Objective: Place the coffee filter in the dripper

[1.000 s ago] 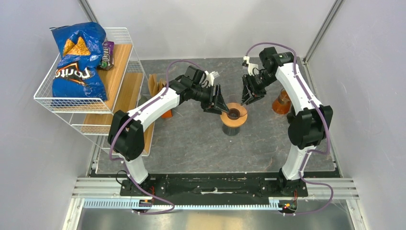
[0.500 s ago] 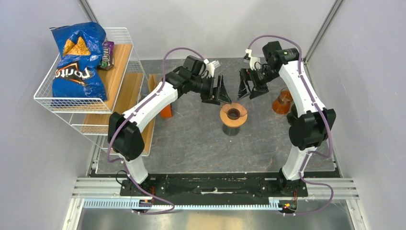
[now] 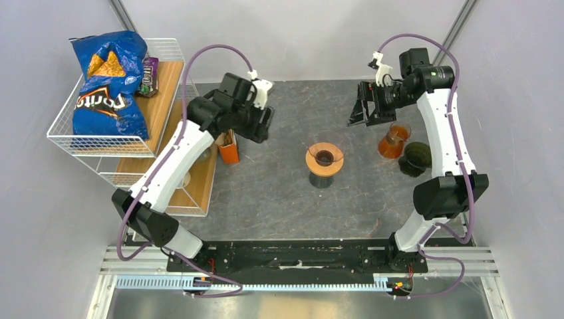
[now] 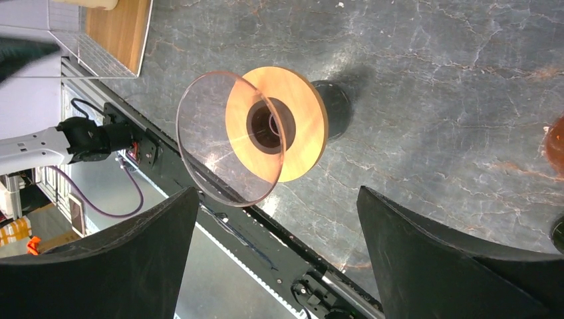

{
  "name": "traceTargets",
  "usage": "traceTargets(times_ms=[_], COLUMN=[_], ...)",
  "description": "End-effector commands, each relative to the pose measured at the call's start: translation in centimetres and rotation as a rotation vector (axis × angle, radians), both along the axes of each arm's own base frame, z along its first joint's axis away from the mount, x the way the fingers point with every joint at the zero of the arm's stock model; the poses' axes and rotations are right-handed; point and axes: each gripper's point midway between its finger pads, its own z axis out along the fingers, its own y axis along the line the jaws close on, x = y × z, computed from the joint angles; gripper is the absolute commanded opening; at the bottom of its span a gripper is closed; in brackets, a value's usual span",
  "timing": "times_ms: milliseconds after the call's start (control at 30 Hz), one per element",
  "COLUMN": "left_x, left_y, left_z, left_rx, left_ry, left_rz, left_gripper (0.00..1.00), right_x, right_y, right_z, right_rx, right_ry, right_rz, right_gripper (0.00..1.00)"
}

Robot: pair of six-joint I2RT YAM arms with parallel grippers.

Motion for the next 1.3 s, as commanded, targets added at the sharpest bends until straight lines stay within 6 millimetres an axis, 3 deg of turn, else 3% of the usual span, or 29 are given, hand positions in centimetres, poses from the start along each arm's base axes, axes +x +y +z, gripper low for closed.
traceTargets(times_ms=[0,133,267,400,600,933,1267], left_x=[1.5,3.6,5.0,6.3,8.3,11.2,12.2], left_y=[8.4,12.2,14.7,15.2,14.9,14.5,14.9], left_z=[2.7,4.7,4.5,3.8,1.8,-0.5,-1.5], left_rx=[0.219,0.289,0.341,0.367,0.345,0.3,0.282], left_ry=[-0.106,-0.158,-0.125,-0.117,-0.072,-0.029,0.004], left_rz=[0.159,0.316,0.416,0.442,0.49,0.536,0.553], left_gripper=[0.58,0.42,0.35,0.32,0.18,0.19,0.22], right_x=[-1.6,-2.1,-2.1,-2.0,-2.2,-2.6,-2.9], right_y=[0.2,0.3,0.4,0.4,0.5,0.3,0.4], right_z=[1.6,1.7,1.6,1.6,1.2,1.1,0.9], right_rx=[0.017,0.026,0.029,0.031,0.031,0.025,0.026], right_ry=[-0.042,-0.042,-0.039,-0.037,-0.026,-0.022,-0.012], right_rz=[-0.003,-0.002,-0.001,0.002,0.007,0.014,0.021], right_gripper=[0.97,0.97,0.97,0.97,0.97,0.97,0.97])
